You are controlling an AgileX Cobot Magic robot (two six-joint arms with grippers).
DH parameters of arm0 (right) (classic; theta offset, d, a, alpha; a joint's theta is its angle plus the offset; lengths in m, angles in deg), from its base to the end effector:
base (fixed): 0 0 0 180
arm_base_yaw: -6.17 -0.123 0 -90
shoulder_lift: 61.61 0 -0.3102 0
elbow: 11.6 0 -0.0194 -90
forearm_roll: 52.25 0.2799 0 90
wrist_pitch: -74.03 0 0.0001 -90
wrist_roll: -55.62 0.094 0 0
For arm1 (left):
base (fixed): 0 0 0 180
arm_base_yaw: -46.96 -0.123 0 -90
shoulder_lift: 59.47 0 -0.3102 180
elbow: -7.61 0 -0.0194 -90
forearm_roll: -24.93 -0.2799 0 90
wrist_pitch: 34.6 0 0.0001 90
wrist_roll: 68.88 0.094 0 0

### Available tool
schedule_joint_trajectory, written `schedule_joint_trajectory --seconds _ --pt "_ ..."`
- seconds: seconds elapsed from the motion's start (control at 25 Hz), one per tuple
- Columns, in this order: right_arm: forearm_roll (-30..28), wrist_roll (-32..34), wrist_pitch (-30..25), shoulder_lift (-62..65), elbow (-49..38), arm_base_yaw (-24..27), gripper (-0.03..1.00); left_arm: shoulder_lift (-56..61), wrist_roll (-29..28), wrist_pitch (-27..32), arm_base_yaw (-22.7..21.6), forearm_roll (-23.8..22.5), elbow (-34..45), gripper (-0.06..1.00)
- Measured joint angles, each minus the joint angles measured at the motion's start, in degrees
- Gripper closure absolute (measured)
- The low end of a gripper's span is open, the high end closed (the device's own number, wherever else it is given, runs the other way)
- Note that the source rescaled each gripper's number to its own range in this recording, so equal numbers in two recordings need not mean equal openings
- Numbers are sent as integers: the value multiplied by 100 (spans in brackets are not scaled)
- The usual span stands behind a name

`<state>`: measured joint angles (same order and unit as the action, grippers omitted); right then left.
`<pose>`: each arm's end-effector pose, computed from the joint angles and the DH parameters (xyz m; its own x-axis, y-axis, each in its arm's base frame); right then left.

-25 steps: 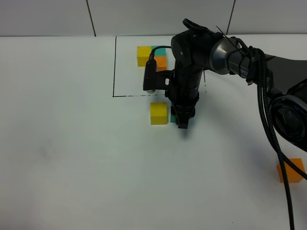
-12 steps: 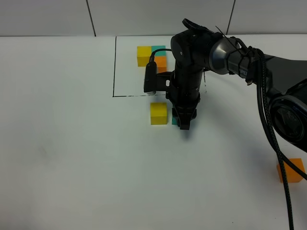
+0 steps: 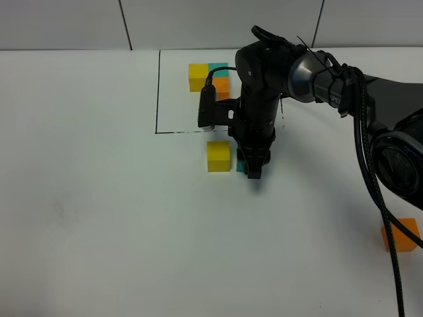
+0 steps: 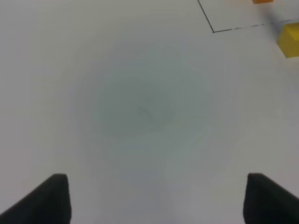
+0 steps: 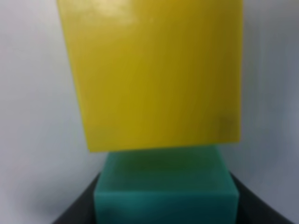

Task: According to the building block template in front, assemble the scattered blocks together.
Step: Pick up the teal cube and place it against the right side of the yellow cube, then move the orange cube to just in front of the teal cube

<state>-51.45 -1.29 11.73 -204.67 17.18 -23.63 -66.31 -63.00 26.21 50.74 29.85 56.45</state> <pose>0.4477 0.2577 0.1182 -0.0625 -0.9971 -0.0432 -0.9970 0.0644 -0.0430 -0.0043 -0.0068 0.2920 -0.4348 0.0893 -0.8961 0.1593 0.9870 0.0211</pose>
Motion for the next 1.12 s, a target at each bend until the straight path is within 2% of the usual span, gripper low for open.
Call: schedule_joint_trajectory --seconds 1.12 --pt "159 -6 78 -113 62 -62 96 0 0 0 0 0 0 19"
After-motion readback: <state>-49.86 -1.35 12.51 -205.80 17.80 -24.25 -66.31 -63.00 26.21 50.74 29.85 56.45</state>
